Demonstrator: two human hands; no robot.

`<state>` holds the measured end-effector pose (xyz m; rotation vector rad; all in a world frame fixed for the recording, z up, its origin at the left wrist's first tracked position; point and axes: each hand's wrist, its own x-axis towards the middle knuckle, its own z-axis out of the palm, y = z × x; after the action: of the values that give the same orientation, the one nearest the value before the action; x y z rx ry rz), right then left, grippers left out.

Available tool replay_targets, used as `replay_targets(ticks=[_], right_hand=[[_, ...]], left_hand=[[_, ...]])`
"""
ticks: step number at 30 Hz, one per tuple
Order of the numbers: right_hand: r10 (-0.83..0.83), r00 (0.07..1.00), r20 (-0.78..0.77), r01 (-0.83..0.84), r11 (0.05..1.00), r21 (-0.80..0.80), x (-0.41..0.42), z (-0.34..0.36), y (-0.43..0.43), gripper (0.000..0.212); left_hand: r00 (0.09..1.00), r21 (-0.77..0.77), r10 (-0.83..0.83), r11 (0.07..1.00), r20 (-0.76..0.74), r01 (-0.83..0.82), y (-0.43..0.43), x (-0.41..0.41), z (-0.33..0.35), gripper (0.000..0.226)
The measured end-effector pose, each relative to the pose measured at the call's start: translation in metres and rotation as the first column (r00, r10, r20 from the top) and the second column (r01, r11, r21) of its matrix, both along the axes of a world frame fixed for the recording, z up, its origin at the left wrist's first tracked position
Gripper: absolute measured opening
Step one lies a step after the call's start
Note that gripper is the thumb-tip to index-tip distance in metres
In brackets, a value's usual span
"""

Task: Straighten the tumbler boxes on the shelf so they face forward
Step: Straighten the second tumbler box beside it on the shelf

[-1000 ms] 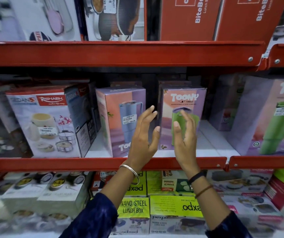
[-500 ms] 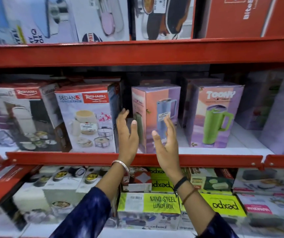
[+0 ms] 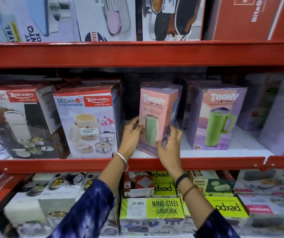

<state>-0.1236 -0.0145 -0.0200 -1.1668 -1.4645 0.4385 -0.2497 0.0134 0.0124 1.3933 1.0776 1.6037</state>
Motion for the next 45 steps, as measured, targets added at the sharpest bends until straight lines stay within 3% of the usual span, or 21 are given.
replay_targets(ticks=[5,11,14,16,18,21,24,26,31,39,45], right_hand=[[0.077,0.987,-0.14,-0.076,0.997,0.015,0.018,0.014,0.006,0.054],[0.05,0.996,-0.071,-0.046,0.997,0.062,0.026,0.034,0.002,0.104],[0.019,0.998,-0.061,-0.016,0.998,0.056,0.029,0.036,0.004,0.111],[0.025,0.997,-0.078,-0.021,0.998,0.054,0.034,0.04,0.005,0.108],[0.054,0.995,-0.08,-0.05,0.998,0.048,0.04,0.042,0.006,0.104],[0.113,0.992,-0.059,-0.111,0.993,0.034,0.051,0.041,0.009,0.1],[0.191,0.98,-0.051,-0.193,0.981,-0.021,0.057,0.04,0.015,0.098],[0.237,0.97,-0.06,-0.24,0.97,-0.045,0.06,0.04,0.019,0.102],[0.325,0.945,-0.046,-0.328,0.939,-0.102,0.069,0.042,0.026,0.091],[0.393,0.919,0.02,-0.386,0.909,-0.156,0.076,0.036,0.032,0.064],[0.383,0.924,0.01,-0.376,0.91,-0.174,0.081,0.019,0.04,0.057]], left_hand=[[0.999,0.03,-0.008,1.0,0.051,0.007,-0.019,0.009,0.016,0.027],[0.998,0.015,-0.039,0.999,0.046,0.038,-0.047,0.027,0.029,0.045],[0.999,0.043,-0.043,0.998,0.022,0.042,-0.054,0.029,0.032,0.045],[0.999,0.07,-0.033,0.997,0.015,0.032,-0.054,0.027,0.033,0.035],[0.994,0.119,0.075,0.991,-0.077,-0.066,-0.047,0.024,0.034,0.027],[0.975,0.064,0.174,0.984,-0.142,-0.166,-0.026,0.015,0.032,0.046],[0.983,-0.063,0.123,0.989,-0.134,-0.132,-0.011,0.008,0.03,0.057],[0.992,-0.075,0.072,0.994,-0.103,-0.08,-0.008,0.005,0.029,0.05],[0.995,-0.041,0.089,0.995,-0.044,-0.09,-0.004,0.001,0.022,0.045],[0.983,0.037,0.152,0.988,-0.101,-0.149,-0.012,0.007,0.013,0.053],[0.977,0.073,0.134,0.99,-0.168,-0.124,-0.016,0.007,-0.003,0.056]])
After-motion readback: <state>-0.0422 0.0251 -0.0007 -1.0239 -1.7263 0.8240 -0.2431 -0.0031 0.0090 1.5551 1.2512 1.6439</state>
